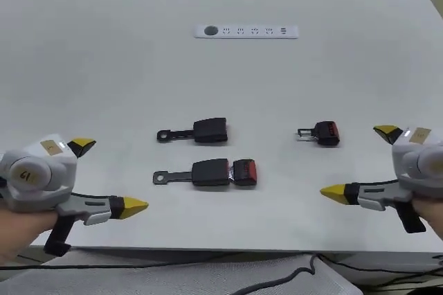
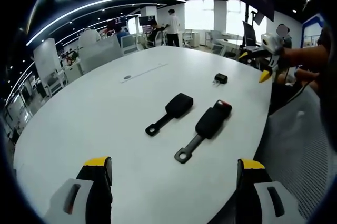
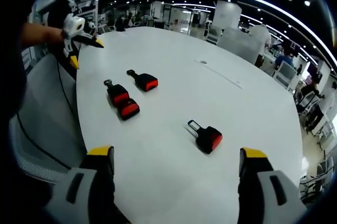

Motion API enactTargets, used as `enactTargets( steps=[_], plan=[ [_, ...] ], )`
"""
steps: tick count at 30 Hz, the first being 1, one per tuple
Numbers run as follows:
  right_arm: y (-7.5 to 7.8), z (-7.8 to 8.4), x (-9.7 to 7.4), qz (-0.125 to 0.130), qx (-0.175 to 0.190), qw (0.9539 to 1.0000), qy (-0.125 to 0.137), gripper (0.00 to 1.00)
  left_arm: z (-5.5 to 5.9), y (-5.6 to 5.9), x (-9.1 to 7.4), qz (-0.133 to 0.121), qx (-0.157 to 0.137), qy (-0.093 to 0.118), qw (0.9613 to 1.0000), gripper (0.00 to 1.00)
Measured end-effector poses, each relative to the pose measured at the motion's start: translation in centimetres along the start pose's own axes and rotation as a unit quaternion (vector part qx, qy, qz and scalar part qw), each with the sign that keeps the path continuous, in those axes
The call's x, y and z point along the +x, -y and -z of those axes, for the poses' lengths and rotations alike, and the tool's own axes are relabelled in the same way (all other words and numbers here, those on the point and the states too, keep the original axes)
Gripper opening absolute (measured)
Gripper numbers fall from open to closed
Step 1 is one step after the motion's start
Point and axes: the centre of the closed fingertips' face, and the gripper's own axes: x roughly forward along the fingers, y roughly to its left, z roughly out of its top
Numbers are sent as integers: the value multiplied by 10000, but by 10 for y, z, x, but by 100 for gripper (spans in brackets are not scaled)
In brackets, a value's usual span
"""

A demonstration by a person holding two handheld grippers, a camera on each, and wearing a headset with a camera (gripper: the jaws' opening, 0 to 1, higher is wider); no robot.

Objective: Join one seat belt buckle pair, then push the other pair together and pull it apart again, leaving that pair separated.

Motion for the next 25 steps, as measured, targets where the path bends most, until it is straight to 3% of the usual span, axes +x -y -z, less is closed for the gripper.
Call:
enactTargets(
  steps=[9, 25],
  plan=[
    [-4, -2, 3, -58, -36, 10000, -20, 99, 1, 4, 0, 22, -19, 15, 10000, 100],
    [-5, -2, 6, -106, -119, 9998, -89, 98, 4, -2, 4, -63, -174, -40, 9998, 100]
  ],
)
